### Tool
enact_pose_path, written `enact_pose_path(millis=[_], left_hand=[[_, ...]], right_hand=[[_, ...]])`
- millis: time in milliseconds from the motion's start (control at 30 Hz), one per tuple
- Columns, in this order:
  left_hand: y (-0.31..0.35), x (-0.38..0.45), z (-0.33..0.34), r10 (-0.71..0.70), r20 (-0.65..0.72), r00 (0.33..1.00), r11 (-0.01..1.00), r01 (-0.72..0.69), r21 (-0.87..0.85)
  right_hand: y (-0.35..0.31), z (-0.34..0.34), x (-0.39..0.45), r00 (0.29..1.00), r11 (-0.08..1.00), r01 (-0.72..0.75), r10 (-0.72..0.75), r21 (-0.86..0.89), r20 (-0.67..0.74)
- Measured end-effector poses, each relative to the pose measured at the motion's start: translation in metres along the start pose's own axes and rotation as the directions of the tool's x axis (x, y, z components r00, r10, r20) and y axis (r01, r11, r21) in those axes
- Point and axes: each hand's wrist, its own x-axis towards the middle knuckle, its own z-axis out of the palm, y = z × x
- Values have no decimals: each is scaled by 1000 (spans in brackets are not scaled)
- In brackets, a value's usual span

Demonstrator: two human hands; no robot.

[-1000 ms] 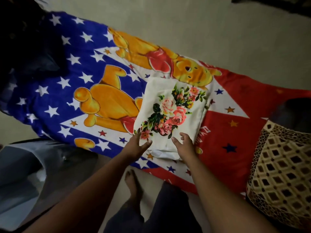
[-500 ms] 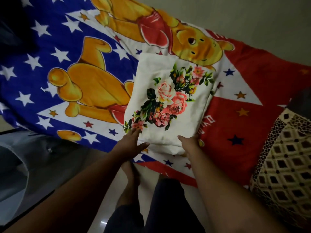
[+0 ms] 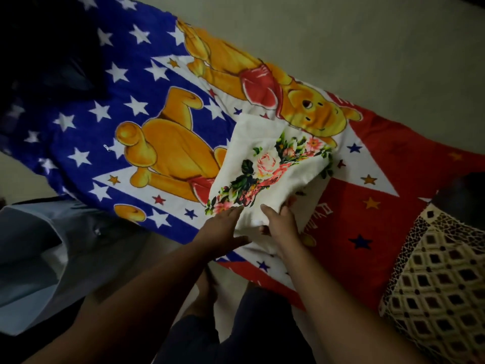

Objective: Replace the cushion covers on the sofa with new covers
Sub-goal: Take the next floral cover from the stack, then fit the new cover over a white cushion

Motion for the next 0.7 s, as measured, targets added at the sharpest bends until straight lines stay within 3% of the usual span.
enact_pose_path(millis=[133, 267, 367, 433, 567, 700], left_hand=[[16, -32, -36, 54, -214, 975, 993, -76, -94], [11, -84, -77, -136, -397, 908, 938, -11, -346], [2, -132, -99, -270, -380, 885, 760, -47, -649], [-6, -170, -107, -337, -408, 848, 645, -108, -756], [-29, -247, -100, -451, -470, 759, 466, -249, -849], [-50, -326, -74, -543, -500, 675, 333, -373, -866]], right_hand=[[-33, 31, -53, 949, 964, 251, -229, -85, 215], [-59, 51, -110, 881, 917, 395, -358, -62, 310], [-66, 62, -151, 827, 880, 474, -435, -27, 356], [-58, 72, -172, 773, 816, 570, -492, -98, 401], [-19, 94, -207, 645, 582, 751, -544, -313, 536], [27, 125, -235, 558, 165, 780, -620, -604, 551]])
